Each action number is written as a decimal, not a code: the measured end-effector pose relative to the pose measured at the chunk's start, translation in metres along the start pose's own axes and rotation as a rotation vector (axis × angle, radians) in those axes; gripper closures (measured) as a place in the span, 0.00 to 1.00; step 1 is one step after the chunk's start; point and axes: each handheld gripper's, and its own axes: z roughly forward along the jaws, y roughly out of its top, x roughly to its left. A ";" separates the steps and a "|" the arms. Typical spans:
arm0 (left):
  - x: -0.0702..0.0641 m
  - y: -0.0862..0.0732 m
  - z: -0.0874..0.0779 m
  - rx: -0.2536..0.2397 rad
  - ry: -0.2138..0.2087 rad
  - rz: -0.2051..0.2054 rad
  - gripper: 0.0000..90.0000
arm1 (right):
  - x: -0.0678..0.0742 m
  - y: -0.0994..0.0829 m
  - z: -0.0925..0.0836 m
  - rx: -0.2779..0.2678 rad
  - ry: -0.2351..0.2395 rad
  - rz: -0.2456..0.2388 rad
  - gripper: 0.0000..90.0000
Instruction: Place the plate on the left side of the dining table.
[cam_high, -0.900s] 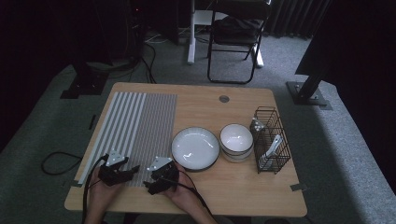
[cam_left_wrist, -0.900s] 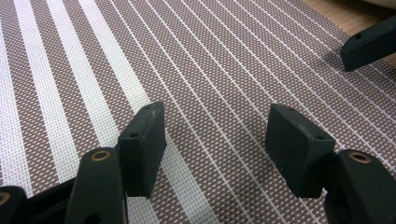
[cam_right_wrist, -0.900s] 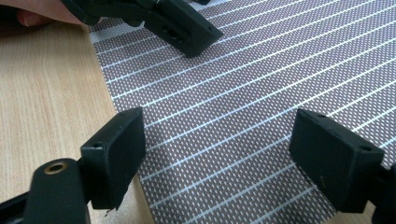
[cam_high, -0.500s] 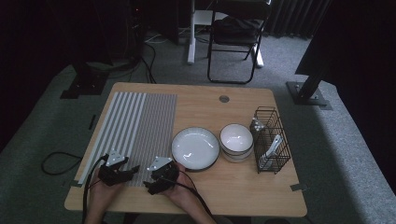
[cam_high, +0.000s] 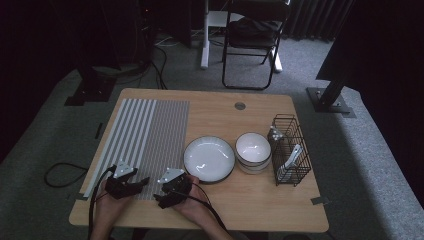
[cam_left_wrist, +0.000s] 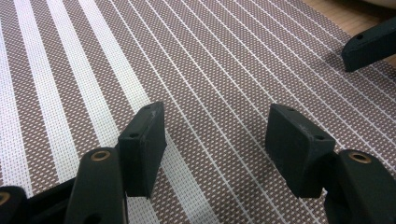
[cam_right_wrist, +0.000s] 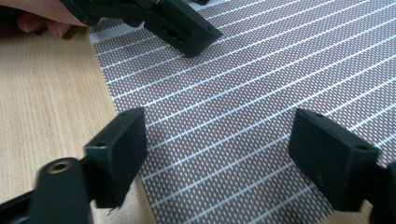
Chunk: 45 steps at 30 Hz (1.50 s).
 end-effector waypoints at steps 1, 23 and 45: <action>0.000 0.000 0.000 0.000 0.000 0.000 0.44 | 0.000 0.000 -0.002 0.002 0.004 0.001 0.27; -0.002 0.001 0.001 0.005 -0.010 0.008 0.38 | -0.007 0.022 -0.088 -0.095 -0.039 -0.094 0.29; -0.003 0.001 0.002 0.010 -0.016 0.021 0.34 | -0.058 -0.005 -0.137 -0.097 -0.202 -0.042 0.32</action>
